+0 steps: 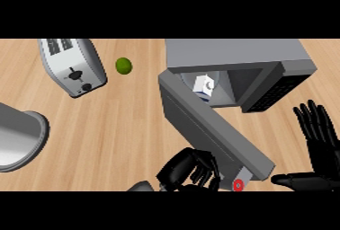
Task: Pick up the milk, place it into the microwave and close the microwave
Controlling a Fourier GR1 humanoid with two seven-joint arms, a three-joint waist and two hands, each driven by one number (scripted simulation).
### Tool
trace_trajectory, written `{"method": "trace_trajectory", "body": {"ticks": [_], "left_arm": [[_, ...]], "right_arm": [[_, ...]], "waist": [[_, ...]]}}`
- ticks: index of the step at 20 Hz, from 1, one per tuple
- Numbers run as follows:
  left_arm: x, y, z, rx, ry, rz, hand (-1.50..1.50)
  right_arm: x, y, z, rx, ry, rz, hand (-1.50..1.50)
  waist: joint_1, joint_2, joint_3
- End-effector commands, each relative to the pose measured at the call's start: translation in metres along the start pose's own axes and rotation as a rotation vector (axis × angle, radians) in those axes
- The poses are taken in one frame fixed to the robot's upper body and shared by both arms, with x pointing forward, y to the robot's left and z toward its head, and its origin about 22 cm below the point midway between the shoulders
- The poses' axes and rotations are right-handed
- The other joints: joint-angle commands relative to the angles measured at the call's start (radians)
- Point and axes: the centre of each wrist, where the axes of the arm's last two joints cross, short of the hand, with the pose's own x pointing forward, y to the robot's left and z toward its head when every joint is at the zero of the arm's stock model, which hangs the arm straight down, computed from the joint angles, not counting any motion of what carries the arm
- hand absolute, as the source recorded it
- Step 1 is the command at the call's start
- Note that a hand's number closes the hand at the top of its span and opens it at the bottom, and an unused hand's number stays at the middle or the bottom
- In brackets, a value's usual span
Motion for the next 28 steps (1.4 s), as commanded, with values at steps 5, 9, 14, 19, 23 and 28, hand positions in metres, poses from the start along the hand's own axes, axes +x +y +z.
{"method": "trace_trajectory", "body": {"ticks": [5,9,14,19,23,28], "left_arm": [[0.009,-0.006,-0.022,0.183,-0.068,0.021,1.5],[0.021,0.003,-0.036,0.258,-0.073,0.051,1.5],[0.034,0.021,-0.056,0.315,-0.13,0.048,1.5],[0.047,0.039,-0.074,0.399,-0.112,0.072,1.5],[0.058,0.058,-0.091,0.46,-0.081,0.083,1.5],[0.063,0.078,-0.1,0.544,-0.092,0.15,1.5]], "right_arm": [[0.034,-0.001,-0.017,0.103,-0.04,-0.039,-1.5],[0.044,-0.006,-0.024,0.186,-0.082,-0.098,-1.5],[0.058,-0.01,-0.033,0.298,-0.066,-0.116,-1.5],[0.072,0.001,-0.046,0.369,-0.124,-0.143,-1.5],[0.074,0.002,-0.044,0.379,-0.121,-0.182,-1.5],[0.082,0.0,-0.051,0.375,-0.137,-0.197,-1.5]], "waist": [[-0.042,0.013,-0.003],[-0.07,0.018,-0.002],[-0.115,0.03,-0.003],[-0.155,0.037,-0.004],[-0.191,0.044,-0.002],[-0.201,0.059,-0.004]]}}
